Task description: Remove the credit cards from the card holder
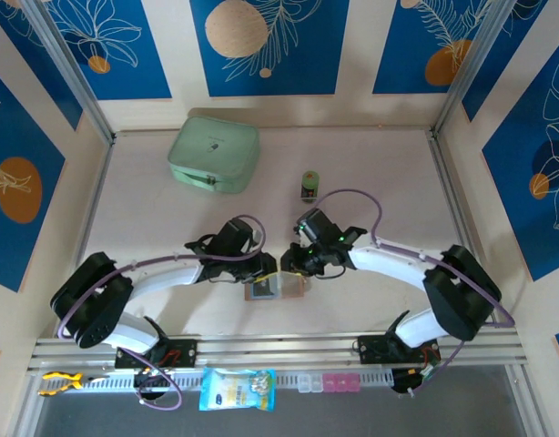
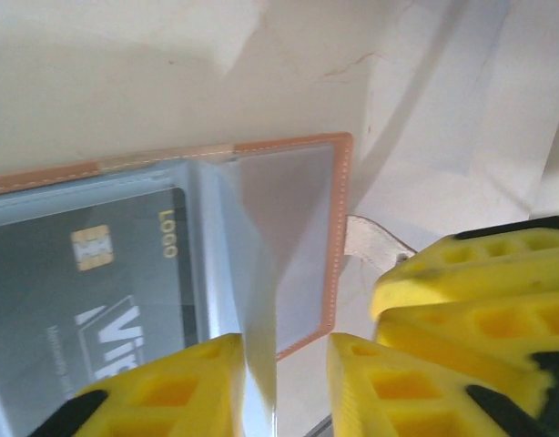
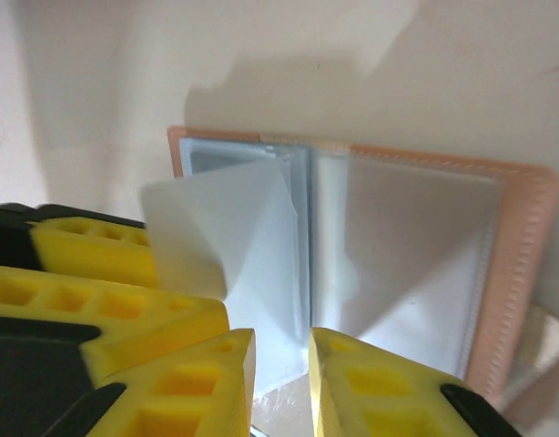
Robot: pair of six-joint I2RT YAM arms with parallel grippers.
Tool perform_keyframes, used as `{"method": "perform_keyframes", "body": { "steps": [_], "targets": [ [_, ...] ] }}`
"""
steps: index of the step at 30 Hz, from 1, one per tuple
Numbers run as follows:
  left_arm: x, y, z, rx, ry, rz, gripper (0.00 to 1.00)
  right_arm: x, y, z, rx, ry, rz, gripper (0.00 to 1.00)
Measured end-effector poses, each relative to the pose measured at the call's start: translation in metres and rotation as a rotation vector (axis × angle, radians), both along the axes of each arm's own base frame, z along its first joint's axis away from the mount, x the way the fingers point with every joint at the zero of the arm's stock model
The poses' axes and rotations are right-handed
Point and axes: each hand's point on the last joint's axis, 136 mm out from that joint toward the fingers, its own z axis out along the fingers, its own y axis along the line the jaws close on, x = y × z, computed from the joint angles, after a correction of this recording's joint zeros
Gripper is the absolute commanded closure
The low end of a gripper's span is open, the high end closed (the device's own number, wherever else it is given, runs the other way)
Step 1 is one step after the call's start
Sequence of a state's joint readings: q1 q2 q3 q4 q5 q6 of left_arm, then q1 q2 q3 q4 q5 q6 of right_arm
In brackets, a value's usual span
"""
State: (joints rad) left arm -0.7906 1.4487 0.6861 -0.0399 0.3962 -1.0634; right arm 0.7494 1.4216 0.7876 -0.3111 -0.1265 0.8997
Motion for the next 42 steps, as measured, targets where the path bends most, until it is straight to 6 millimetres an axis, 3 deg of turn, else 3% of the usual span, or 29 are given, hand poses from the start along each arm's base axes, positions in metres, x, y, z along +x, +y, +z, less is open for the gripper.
{"method": "perform_keyframes", "body": {
  "steps": [6,11,19,29,34,42],
  "targets": [
    [0.002,-0.021,0.004,-0.005,-0.013,-0.054,0.53,0.005,-0.033,0.012,-0.015,-0.033,-0.087,0.76],
    [-0.001,-0.036,-0.004,0.003,0.008,-0.091,0.43,0.006,-0.055,0.022,-0.011,-0.054,-0.147,0.74],
    [0.0,-0.043,-0.007,0.005,0.01,-0.102,0.4,0.0,-0.065,0.019,-0.011,-0.046,-0.166,0.73],
    [0.009,-0.031,0.01,0.002,-0.05,-0.067,0.49,-0.003,-0.052,0.008,0.004,-0.009,-0.123,0.75],
    [0.013,-0.007,0.011,0.027,-0.072,-0.014,0.53,-0.005,-0.037,0.002,0.006,0.011,-0.078,0.77],
    [0.007,0.033,-0.009,0.095,-0.044,0.058,0.66,-0.004,-0.002,0.005,0.036,0.01,0.005,0.79]
  ]
}}
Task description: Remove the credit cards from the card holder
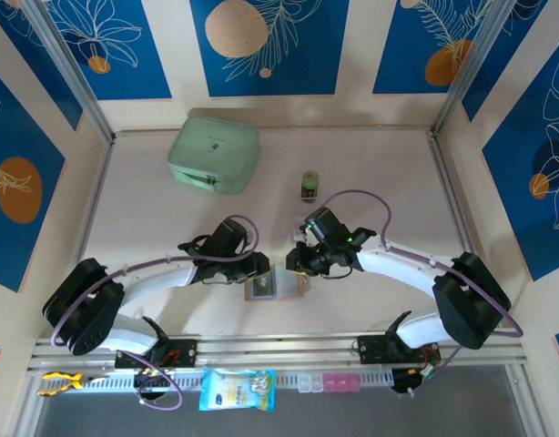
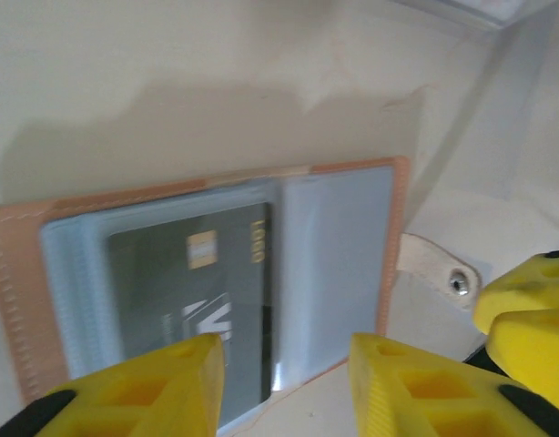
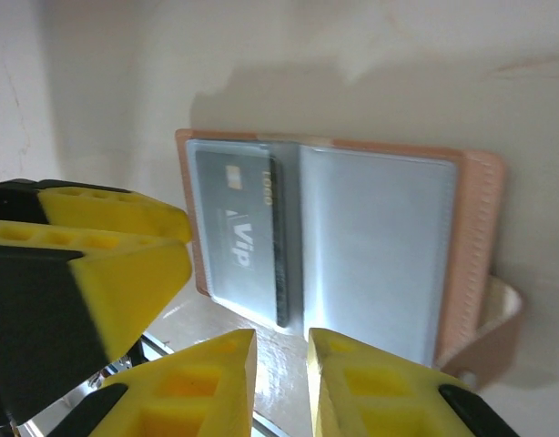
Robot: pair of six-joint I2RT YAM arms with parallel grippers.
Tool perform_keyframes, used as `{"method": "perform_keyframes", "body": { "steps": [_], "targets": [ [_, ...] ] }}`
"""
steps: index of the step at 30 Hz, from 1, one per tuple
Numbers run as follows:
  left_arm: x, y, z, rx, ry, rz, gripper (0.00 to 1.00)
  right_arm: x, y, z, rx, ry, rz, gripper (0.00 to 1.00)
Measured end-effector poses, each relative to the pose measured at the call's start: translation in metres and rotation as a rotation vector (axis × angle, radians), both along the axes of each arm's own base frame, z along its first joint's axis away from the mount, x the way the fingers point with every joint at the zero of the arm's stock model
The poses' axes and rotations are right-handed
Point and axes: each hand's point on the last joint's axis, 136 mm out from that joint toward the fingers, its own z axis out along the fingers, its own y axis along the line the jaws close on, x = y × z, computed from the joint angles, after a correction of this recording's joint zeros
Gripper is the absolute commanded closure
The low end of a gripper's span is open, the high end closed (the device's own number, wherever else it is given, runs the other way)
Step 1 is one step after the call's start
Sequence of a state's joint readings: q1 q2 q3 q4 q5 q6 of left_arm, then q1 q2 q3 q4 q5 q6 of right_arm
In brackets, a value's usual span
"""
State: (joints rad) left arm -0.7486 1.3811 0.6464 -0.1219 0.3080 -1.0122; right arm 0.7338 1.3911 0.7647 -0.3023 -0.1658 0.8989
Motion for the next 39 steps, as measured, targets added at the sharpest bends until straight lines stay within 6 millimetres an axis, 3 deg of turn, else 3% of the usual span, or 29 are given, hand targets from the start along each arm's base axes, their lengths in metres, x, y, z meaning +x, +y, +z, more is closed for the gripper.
{"method": "perform_keyframes", "body": {
  "steps": [7,15,22,39],
  "targets": [
    [-0.006,0.015,-0.011,0.042,0.018,0.022,0.82,0.001,0.024,-0.01,0.005,0.023,0.054,0.8],
    [-0.008,0.019,-0.021,0.07,0.043,0.027,0.89,0.0,0.038,-0.025,0.021,0.048,0.096,0.8],
    [-0.012,0.024,-0.032,0.108,0.066,0.015,0.9,-0.002,0.048,-0.034,0.041,0.056,0.126,0.79],
    [-0.012,0.024,-0.033,0.11,0.065,0.012,0.89,-0.003,0.051,-0.051,0.029,0.083,0.131,0.79]
  ]
}}
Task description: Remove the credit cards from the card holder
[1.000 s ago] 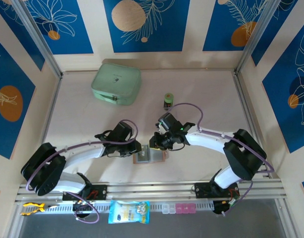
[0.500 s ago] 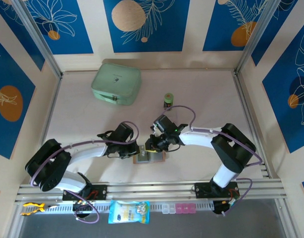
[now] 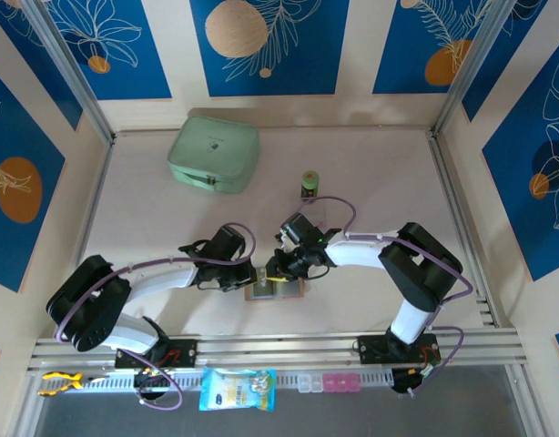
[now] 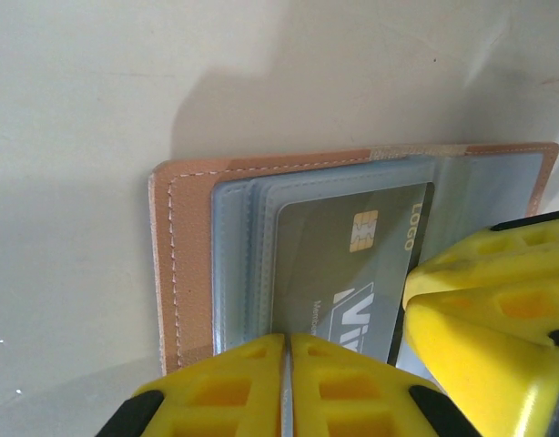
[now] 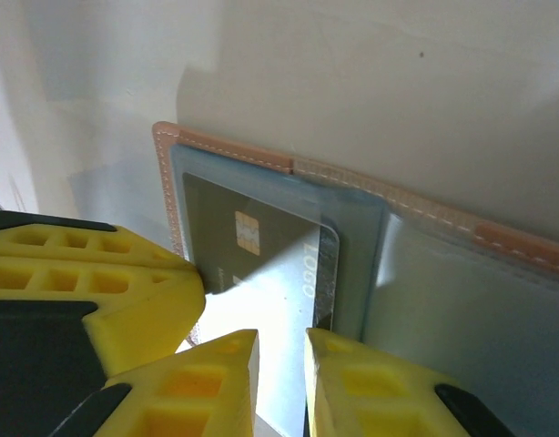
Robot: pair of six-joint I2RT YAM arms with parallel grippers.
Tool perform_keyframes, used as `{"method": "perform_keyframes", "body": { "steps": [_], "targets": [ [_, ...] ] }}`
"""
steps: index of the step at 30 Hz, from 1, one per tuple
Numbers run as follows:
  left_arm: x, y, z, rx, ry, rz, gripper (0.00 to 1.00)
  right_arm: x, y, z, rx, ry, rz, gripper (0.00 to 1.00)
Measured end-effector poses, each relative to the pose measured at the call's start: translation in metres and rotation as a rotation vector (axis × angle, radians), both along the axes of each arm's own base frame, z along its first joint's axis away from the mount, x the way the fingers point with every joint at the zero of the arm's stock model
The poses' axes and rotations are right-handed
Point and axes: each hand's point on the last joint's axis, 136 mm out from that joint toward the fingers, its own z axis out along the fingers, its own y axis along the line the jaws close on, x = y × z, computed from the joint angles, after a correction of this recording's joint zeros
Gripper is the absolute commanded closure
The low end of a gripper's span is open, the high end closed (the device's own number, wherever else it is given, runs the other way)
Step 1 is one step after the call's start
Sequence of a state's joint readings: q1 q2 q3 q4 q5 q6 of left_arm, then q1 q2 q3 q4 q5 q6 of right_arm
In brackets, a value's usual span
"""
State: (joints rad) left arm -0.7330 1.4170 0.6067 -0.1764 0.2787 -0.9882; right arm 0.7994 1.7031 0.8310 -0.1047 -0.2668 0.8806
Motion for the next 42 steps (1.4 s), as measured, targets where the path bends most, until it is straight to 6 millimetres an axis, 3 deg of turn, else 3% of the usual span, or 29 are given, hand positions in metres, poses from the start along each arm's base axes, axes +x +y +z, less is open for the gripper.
{"method": "perform_keyframes", "body": {
  "steps": [32,42],
  "targets": [
    [-0.001,0.002,-0.001,0.011,0.007,-0.002,0.89,0.002,-0.018,-0.007,-0.112,-0.046,-0.004,0.78],
    [-0.001,0.002,0.0,0.017,0.0,-0.019,0.91,0.003,-0.018,0.003,-0.099,-0.067,-0.005,0.78]
  ]
}}
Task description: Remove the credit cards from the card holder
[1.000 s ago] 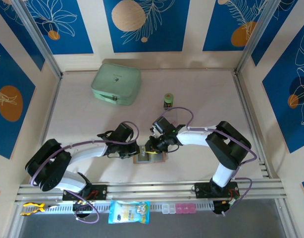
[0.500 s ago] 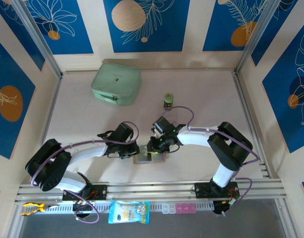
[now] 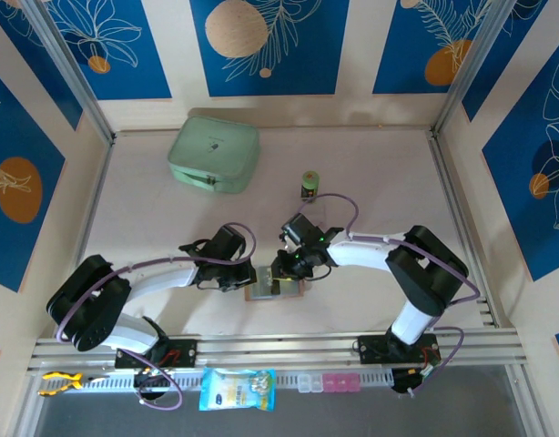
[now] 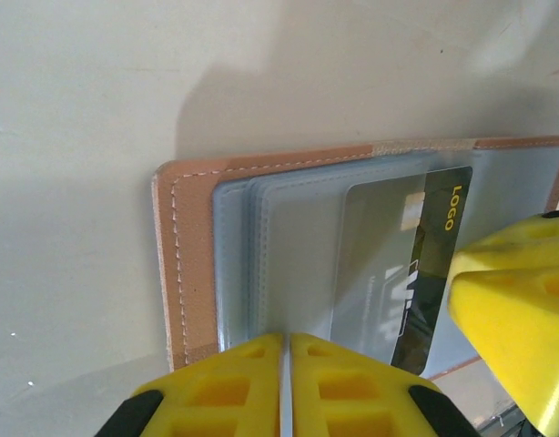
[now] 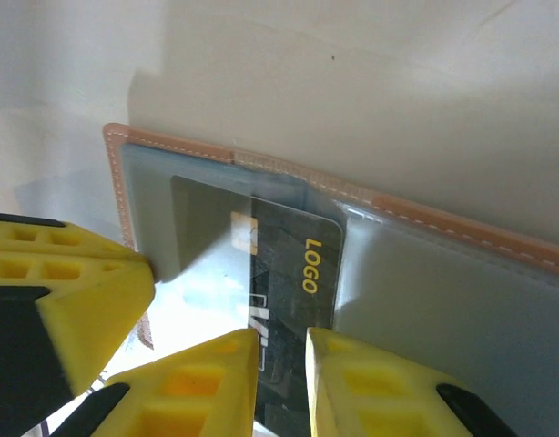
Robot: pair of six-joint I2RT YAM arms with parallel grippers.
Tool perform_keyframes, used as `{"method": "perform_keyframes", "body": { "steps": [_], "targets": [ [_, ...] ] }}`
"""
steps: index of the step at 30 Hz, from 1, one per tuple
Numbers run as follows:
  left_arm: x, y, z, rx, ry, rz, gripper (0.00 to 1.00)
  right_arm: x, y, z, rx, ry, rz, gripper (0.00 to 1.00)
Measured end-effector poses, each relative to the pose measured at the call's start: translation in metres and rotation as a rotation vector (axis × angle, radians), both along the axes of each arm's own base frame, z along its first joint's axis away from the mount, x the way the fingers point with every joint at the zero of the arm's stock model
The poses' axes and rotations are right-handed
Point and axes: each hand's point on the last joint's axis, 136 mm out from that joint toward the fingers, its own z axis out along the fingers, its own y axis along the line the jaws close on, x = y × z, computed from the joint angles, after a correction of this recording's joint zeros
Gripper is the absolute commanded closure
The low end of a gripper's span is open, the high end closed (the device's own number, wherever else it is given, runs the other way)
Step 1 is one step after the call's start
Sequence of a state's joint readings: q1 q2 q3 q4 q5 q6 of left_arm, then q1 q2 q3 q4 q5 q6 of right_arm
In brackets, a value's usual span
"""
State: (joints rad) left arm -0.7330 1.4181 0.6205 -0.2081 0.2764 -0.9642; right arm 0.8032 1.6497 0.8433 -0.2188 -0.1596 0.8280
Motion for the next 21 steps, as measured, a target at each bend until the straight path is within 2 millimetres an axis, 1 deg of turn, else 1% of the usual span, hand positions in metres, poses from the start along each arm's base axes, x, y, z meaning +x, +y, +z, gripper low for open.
{"method": "perform_keyframes", "body": {
  "steps": [4,7,14,21],
  "targets": [
    [0.001,-0.001,0.003,0.0,-0.001,-0.005,0.93,0.002,0.001,0.012,0.023,-0.024,-0.003,0.78],
    [0.003,-0.003,0.006,-0.007,-0.006,-0.006,0.93,0.004,-0.001,0.016,0.033,-0.03,-0.013,0.78],
    [0.003,-0.01,0.011,-0.023,-0.013,-0.021,0.93,0.003,-0.008,0.011,0.027,-0.005,-0.034,0.78],
    [-0.002,-0.018,0.003,-0.025,0.011,-0.048,0.95,-0.001,-0.012,0.006,0.019,0.011,-0.037,0.78]
  ]
}}
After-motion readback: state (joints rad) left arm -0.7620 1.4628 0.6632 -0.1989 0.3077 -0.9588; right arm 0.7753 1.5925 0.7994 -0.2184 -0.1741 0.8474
